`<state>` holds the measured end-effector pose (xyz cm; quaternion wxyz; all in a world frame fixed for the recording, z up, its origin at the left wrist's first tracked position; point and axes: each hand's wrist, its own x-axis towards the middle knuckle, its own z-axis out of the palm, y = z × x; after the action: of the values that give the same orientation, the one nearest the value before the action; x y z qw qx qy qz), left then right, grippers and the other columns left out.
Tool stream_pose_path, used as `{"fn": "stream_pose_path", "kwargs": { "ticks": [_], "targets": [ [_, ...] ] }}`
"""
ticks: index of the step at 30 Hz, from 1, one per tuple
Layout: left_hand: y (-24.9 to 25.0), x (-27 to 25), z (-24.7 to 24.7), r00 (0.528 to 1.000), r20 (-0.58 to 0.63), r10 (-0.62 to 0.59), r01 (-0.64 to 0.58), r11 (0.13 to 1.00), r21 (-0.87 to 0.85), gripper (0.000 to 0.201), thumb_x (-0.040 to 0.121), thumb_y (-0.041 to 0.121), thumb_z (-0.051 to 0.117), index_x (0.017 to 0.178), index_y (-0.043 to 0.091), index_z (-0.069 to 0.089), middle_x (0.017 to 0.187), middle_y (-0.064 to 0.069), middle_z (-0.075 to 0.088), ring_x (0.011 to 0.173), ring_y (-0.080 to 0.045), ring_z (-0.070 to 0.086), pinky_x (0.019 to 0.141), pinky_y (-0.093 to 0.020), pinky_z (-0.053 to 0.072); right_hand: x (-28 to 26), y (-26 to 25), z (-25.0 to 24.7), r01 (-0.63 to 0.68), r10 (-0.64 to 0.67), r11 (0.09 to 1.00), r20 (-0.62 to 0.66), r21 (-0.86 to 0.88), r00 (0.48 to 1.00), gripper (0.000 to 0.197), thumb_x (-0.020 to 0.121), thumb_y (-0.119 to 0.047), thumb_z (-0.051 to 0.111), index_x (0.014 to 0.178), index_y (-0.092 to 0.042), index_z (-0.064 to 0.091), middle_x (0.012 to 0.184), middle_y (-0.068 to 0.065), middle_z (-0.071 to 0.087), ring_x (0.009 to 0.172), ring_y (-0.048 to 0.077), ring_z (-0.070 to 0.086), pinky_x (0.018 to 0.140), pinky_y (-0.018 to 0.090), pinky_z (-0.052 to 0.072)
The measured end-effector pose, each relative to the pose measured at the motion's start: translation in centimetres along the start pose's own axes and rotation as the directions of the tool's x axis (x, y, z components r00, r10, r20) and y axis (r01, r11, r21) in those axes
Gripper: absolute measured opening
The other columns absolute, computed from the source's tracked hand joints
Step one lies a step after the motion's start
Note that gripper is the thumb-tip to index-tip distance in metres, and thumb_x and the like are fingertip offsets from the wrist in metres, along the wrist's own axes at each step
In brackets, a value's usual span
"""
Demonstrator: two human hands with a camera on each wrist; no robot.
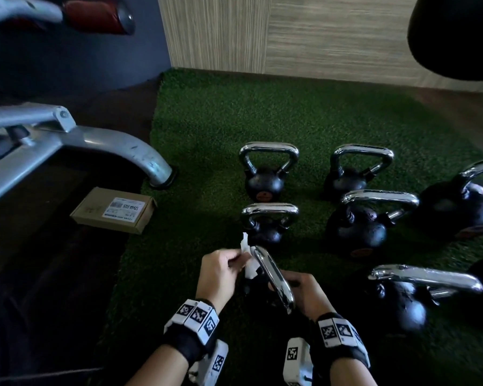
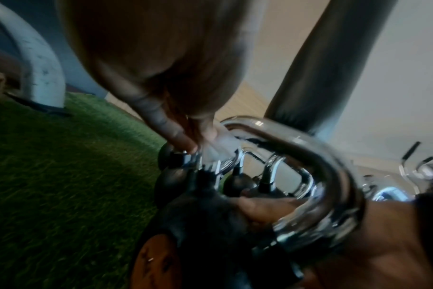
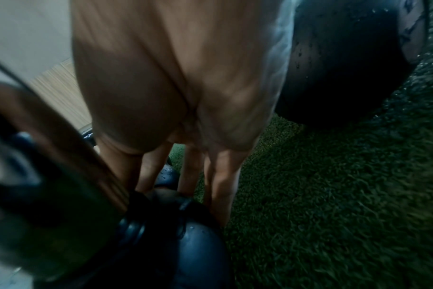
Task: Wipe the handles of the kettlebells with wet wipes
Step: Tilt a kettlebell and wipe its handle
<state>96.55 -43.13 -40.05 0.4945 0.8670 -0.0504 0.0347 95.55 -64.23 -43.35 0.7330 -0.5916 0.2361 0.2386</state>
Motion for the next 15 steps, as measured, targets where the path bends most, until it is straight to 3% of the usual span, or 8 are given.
{"fn": "stream_pose_path", "kwargs": {
  "ticks": [2, 4, 5, 7, 10, 12, 14, 15],
  "targets": [
    [0.4, -0.3, -0.1, 1.0, -0.016, 0.013, -0.013, 1.0, -0.021, 0.039, 0.099, 0.031, 0.069, 0.065, 0.012, 0.07, 0.057, 0.002, 0.065, 0.052, -0.008, 0.058, 0.051, -0.017, 0.041, -0.9, -0.2, 0.3, 0.037, -0.038, 0.999, 0.053, 0.017, 0.998, 0.016, 0.08, -0.015, 0.065, 0.086, -0.022, 0.079, 0.084, 0.001, 0.075, 0.074, 0.017, 0.073, 0.061, 0.021, 0.059],
    [1.1, 0.0, -0.5, 0.994, 0.007, -0.107, 0.107, 0.984, -0.139, 0.035, 0.097, 0.032, 0.07, 0.069, 0.013, 0.075, 0.064, 0.0, 0.073, 0.061, -0.014, 0.071, 0.057, -0.015, 0.049, -2.2, -0.7, 1.1, -0.09, 0.054, 0.971, 0.162, 0.224, 0.985, 0.018, 0.079, -0.013, 0.062, 0.082, -0.004, 0.077, 0.068, 0.013, 0.069, 0.05, 0.024, 0.065, 0.045, 0.028, 0.054],
    [1.4, 0.0, -0.6, 0.987, 0.021, -0.16, 0.161, 0.969, -0.189, 0.032, 0.095, 0.035, 0.072, 0.073, 0.014, 0.078, 0.068, 0.0, 0.076, 0.066, -0.016, 0.074, 0.06, -0.017, 0.052, -2.4, -0.7, 1.4, -0.097, 0.053, 0.963, 0.176, 0.251, 0.983, 0.022, 0.076, -0.015, 0.062, 0.085, 0.0, 0.076, 0.066, 0.016, 0.067, 0.046, 0.026, 0.063, 0.044, 0.029, 0.053],
    [1.6, -0.2, -0.5, 0.974, 0.053, -0.221, 0.227, 0.95, -0.213, 0.029, 0.091, 0.042, 0.074, 0.08, 0.017, 0.082, 0.073, 0.002, 0.078, 0.071, -0.014, 0.076, 0.067, -0.026, 0.06, -2.8, -0.8, 1.7, -0.099, 0.056, 0.96, 0.168, 0.26, 0.984, 0.024, 0.078, -0.016, 0.063, 0.088, 0.002, 0.075, 0.067, 0.017, 0.067, 0.047, 0.029, 0.064, 0.045, 0.031, 0.053],
    [1.8, -2.1, 0.3, 0.925, 0.249, -0.286, 0.349, 0.9, -0.263, 0.033, 0.082, 0.051, 0.078, 0.09, 0.019, 0.084, 0.084, 0.002, 0.081, 0.082, -0.016, 0.079, 0.083, -0.042, 0.064, -2.5, -0.5, 1.6, -0.125, 0.081, 0.95, 0.162, 0.287, 0.984, 0.031, 0.092, -0.017, 0.056, 0.081, 0.004, 0.075, 0.069, 0.02, 0.07, 0.05, 0.032, 0.067, 0.047, 0.031, 0.055],
    [2.2, -2.9, 0.5, 0.902, 0.3, -0.31, 0.408, 0.84, -0.359, 0.039, 0.076, 0.05, 0.08, 0.093, 0.015, 0.083, 0.09, -0.004, 0.081, 0.087, -0.022, 0.079, 0.09, -0.049, 0.061, -2.5, -0.5, 1.3, -0.135, 0.096, 0.958, 0.16, 0.253, 0.982, 0.027, 0.092, -0.018, 0.059, 0.088, 0.002, 0.077, 0.077, 0.018, 0.072, 0.059, 0.028, 0.07, 0.058, 0.035, 0.059],
    [2.5, -2.6, 0.2, 0.903, 0.271, -0.333, 0.422, 0.809, -0.41, 0.043, 0.073, 0.05, 0.081, 0.093, 0.011, 0.083, 0.09, -0.006, 0.081, 0.087, -0.026, 0.079, 0.093, -0.05, 0.06, -1.4, 0.1, 0.4, 0.046, -0.046, 0.999, 0.039, 0.001, 0.998, 0.019, 0.094, -0.011, 0.061, 0.104, -0.007, 0.076, 0.089, 0.005, 0.074, 0.071, 0.007, 0.074, 0.077, 0.037, 0.06],
    [2.5, -2.4, 0.0, 0.902, 0.273, -0.333, 0.423, 0.807, -0.412, 0.045, 0.071, 0.05, 0.08, 0.092, 0.01, 0.082, 0.089, -0.007, 0.081, 0.086, -0.026, 0.079, 0.093, -0.05, 0.06, -1.2, 0.3, 0.2, 0.117, -0.116, 0.988, 0.021, -0.102, 0.993, 0.02, 0.097, -0.004, 0.06, 0.109, -0.01, 0.075, 0.091, -0.002, 0.074, 0.072, -0.004, 0.072, 0.078, 0.028, 0.059]
  ]
}}
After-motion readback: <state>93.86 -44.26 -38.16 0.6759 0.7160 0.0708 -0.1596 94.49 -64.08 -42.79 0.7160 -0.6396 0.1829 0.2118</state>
